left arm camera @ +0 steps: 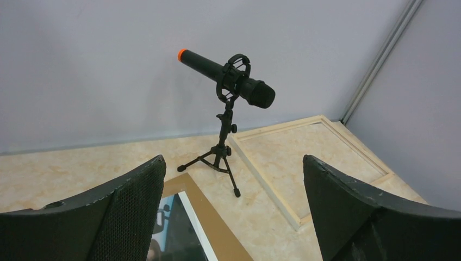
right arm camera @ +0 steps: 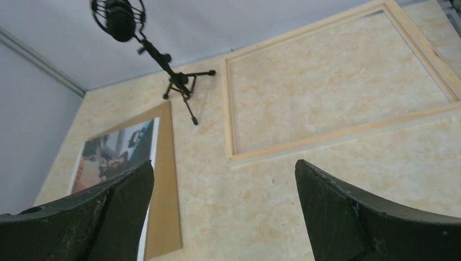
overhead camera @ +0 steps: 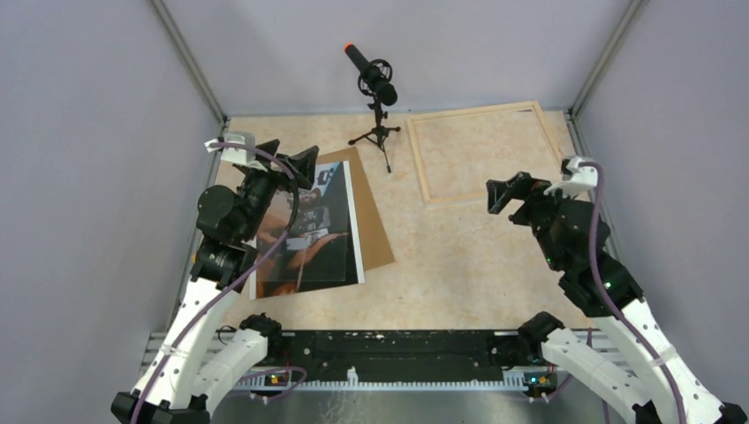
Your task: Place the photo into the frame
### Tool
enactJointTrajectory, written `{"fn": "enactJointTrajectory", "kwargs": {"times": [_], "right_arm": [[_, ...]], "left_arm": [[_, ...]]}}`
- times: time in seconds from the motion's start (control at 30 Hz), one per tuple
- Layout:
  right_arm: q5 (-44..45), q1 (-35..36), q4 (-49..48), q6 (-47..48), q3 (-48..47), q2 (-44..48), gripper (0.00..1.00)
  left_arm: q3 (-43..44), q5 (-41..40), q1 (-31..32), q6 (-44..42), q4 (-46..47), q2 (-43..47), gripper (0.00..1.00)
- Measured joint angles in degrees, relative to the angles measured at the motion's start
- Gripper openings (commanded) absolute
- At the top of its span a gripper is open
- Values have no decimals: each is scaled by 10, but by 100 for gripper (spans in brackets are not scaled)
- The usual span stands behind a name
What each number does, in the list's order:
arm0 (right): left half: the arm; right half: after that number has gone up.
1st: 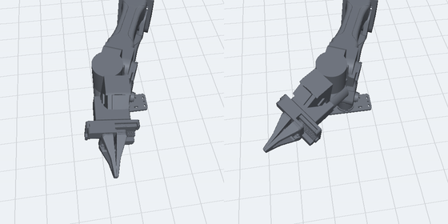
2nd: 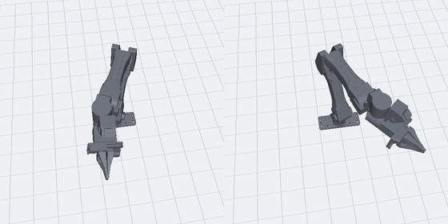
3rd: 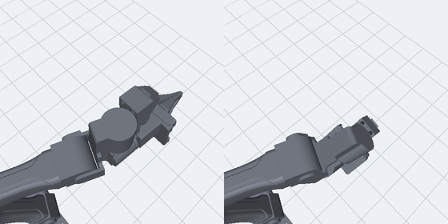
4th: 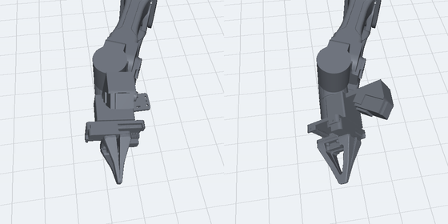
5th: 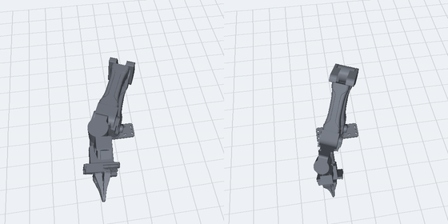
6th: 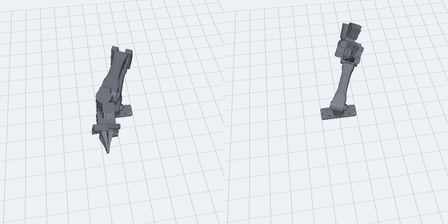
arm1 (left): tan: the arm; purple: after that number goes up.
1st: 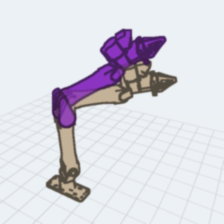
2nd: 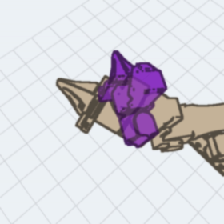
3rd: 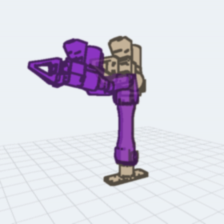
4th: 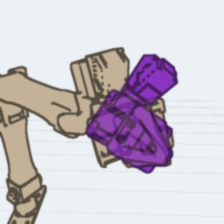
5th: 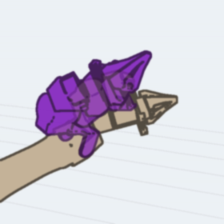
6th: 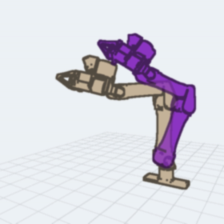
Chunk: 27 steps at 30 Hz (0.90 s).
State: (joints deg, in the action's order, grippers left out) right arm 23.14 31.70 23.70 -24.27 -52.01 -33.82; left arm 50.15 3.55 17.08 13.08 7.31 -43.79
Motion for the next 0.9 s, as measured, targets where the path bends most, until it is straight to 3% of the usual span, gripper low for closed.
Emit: {"fn": "enactJointTrajectory", "kwargs": {"times": [0.23,0.47,0.7,0.9], "right_arm": [[52,0,-14,-24,40,-95,99],[51,0,-80,-57,57,-293,99],[8,-9,-128,-101,-25,-511,99],[-62,-75,-170,-119,-117,-634,99]], "left_arm": [[0,7,0,8,7,-46,98],[1,48,7,25,2,-95,98],[6,80,28,40,-6,-129,98],[29,106,47,46,-26,-163,98]]}}
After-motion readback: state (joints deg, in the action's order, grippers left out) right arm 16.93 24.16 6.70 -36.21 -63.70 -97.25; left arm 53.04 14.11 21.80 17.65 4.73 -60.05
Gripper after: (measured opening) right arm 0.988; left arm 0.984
